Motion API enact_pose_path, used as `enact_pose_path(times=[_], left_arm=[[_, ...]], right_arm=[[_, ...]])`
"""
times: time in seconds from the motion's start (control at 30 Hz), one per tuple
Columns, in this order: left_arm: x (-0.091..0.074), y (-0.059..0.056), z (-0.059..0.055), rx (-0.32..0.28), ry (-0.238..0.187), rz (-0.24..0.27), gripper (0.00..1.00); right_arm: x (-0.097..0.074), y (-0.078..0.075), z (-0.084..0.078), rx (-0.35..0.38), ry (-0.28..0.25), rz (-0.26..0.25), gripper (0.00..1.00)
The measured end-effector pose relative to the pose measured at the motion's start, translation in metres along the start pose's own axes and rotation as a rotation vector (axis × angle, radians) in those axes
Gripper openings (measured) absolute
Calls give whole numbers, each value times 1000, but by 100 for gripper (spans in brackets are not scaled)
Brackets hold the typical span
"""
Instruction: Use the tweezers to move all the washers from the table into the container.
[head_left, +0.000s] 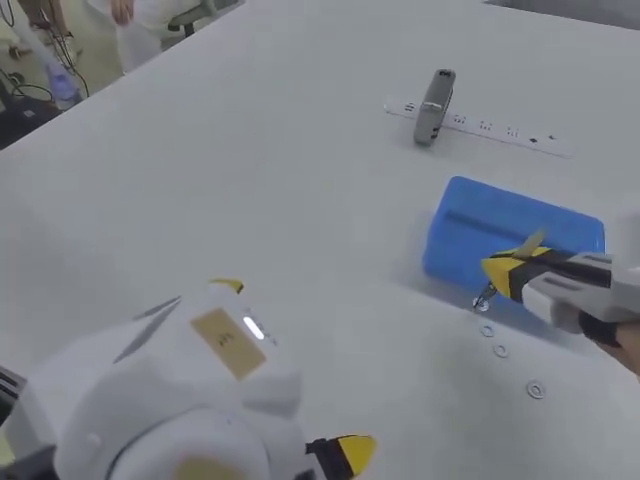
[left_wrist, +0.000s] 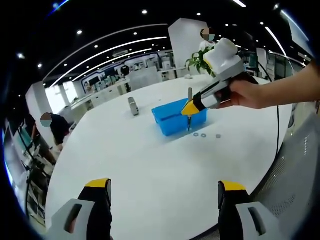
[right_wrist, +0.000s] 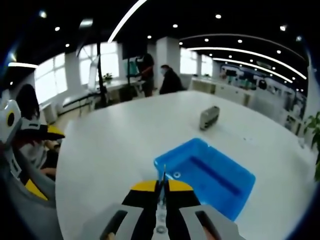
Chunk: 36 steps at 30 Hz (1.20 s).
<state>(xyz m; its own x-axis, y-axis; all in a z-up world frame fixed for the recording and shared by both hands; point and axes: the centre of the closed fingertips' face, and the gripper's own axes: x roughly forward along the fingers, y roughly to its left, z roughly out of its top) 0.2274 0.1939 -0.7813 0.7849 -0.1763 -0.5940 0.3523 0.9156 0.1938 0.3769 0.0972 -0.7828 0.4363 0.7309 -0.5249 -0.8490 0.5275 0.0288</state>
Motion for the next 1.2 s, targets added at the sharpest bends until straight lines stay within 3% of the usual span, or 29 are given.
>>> enact_pose_path(times=[0.13, 0.6, 0.9, 1.2], left_arm=[[0, 0, -1, 5, 4, 2, 90], [1, -1, -1, 13, 8, 3, 90], [1, 0, -2, 13, 11, 8, 90], [2, 1, -3, 17, 18, 7, 90]], right_arm=[[-8, 4, 10, 46, -22, 25, 1], [-23, 7, 45, -22, -74, 25, 1], [-9, -15, 51, -85, -73, -26, 1], [15, -33, 44, -59, -56, -36, 1]])
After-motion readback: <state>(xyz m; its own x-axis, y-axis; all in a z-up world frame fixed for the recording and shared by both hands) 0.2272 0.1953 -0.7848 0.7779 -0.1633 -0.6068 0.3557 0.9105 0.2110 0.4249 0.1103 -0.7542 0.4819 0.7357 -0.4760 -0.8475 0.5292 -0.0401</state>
